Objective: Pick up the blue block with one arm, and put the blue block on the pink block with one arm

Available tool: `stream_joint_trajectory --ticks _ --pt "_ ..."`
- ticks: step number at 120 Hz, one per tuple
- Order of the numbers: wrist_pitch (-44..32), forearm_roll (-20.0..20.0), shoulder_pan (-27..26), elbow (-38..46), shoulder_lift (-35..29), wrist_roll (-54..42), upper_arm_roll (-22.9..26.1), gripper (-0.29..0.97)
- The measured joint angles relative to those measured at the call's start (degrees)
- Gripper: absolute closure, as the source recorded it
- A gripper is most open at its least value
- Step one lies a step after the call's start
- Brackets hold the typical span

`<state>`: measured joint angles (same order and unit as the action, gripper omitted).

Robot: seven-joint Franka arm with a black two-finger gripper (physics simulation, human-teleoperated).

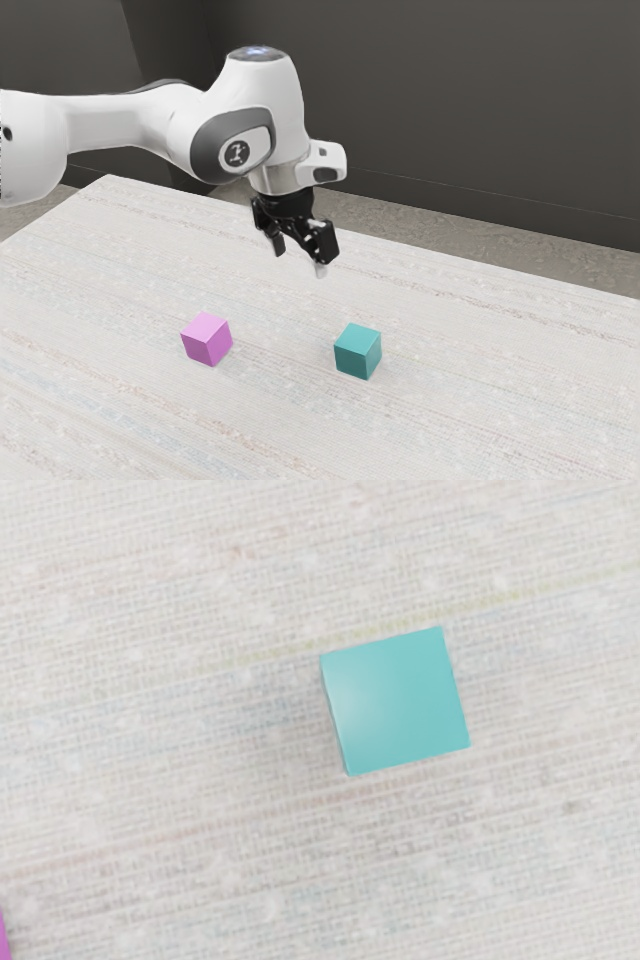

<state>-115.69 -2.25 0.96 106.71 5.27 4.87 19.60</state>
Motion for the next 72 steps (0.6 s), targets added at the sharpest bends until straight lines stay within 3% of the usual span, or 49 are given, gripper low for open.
stream_joint_trajectory --ticks 38,72 --pt "-10.62 0.0 0.24 1.26 7.62 0.11 0.71 0.0" --pt "-17.34 0.09 0.1 4.03 10.13 0.24 2.09 0.0"
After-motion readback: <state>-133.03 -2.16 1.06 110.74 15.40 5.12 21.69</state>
